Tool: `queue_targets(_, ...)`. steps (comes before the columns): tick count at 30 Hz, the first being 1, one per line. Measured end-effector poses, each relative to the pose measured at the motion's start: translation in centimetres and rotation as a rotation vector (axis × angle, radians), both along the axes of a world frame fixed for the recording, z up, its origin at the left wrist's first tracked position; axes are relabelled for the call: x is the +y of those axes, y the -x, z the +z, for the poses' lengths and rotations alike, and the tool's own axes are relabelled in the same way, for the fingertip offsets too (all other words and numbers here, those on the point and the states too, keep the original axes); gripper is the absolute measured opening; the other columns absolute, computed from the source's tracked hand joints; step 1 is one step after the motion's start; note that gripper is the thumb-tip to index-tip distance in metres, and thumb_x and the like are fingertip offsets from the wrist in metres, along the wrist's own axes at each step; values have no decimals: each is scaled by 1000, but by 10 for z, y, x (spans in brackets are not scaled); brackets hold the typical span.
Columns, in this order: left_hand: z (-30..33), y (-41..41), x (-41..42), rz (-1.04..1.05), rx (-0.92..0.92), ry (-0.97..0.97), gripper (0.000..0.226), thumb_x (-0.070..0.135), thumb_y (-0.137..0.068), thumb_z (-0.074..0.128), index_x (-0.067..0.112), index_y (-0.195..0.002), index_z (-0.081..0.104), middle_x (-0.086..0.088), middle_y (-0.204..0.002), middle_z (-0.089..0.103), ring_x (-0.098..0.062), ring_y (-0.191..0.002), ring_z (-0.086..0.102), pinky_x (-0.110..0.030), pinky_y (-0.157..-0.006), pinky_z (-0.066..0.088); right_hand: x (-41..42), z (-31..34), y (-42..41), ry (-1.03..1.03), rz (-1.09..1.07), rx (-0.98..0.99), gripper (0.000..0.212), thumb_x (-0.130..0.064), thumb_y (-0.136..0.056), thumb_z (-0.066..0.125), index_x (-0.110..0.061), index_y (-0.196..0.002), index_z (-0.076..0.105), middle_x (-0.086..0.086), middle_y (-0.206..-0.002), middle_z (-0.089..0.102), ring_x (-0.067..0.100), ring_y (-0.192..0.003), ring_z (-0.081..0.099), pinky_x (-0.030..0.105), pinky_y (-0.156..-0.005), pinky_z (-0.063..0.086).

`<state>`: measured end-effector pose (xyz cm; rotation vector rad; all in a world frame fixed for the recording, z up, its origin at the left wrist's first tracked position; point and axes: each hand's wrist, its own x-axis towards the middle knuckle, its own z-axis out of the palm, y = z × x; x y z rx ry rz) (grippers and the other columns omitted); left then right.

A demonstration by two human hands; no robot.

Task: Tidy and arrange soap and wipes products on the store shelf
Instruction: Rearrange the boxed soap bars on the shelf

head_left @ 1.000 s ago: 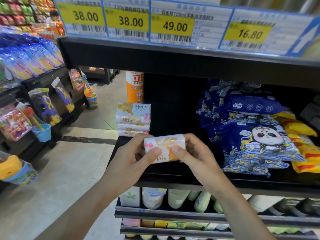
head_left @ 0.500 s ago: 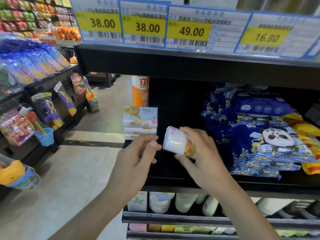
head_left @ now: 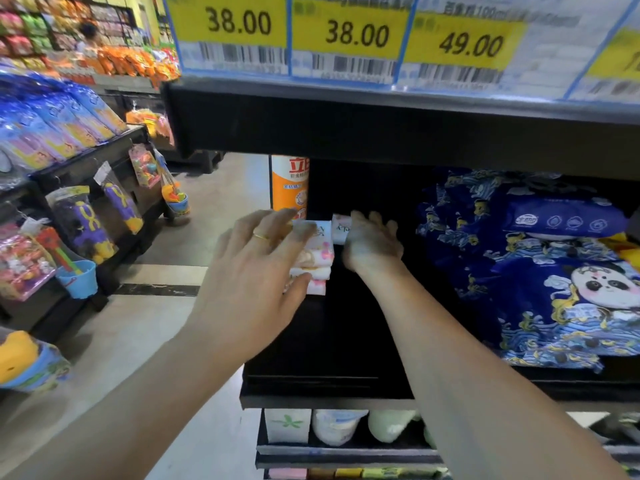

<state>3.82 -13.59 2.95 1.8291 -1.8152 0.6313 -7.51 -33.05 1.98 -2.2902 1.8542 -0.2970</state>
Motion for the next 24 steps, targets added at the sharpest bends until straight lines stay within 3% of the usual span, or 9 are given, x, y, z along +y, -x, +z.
queue_targets(3,-3,-8,-4,-48,32,-14,65,27,-88,76,19,-149,53,-9,-150,54,-37,-133,48,-55,-103,50,-13,3,-8,3,32,-88,88,-6,-85,70,-39,-156,30,4,-161,20,36,-142,35,45,-99,47)
queue_targets(6,-2,-14,-7,-88,50,32,58,18,-88,78,18,-143,60,-7,-144,60,-36,-125,52,-50,-99,52,-26,3,-9,91,56,-96,70,-5,-91,61,-35,-150,38,6,-150,42,34,-137,48,43,-101,47)
queue_targets(9,1,-15,-9,-95,63,44,55,21,-87,79,16,-140,64,-6,-139,64,-36,-121,56,-49,-94,55,-36,-1,-3,218,30,-81,49,-10,-97,50,-31,-141,49,6,-140,55,30,-130,55,38,-94,47)
queue_targets(13,2,-15,-7,-90,95,26,57,24,-89,78,16,-143,62,-3,-142,63,-33,-126,56,-50,-94,58,-44,-12,1,264,15,-155,41,-17,-105,41,-25,-143,54,8,-147,52,15,-124,54,14,-92,42)
queue_targets(17,2,-11,-6,-57,106,14,57,23,-90,78,16,-144,62,-3,-144,63,-35,-130,56,-55,-87,60,-31,-11,-3,146,11,-18,65,-14,-97,51,-30,-157,33,10,-164,25,35,-144,38,45,-107,44)
queue_targets(20,2,-8,-4,-53,120,17,54,16,-91,78,12,-143,63,-7,-144,64,-38,-130,56,-58,-87,60,-16,-3,4,41,29,-146,88,-11,-92,59,-30,-163,12,5,-172,0,39,-153,18,49,-120,29)
queue_targets(22,2,-8,-1,-42,128,36,52,15,-92,77,10,-142,64,-9,-142,65,-38,-129,56,-57,-92,58,-1,0,15,136,74,-329,85,-6,-89,59,-33,-161,23,3,-170,13,39,-151,24,45,-121,28)
queue_targets(24,3,-7,3,-27,126,69,50,16,-92,74,9,-140,65,-11,-140,66,-40,-127,58,-56,-97,56,19,4,28,220,184,-536,67,-1,-86,54,-37,-143,53,-5,-154,42,25,-137,45,33,-115,39)
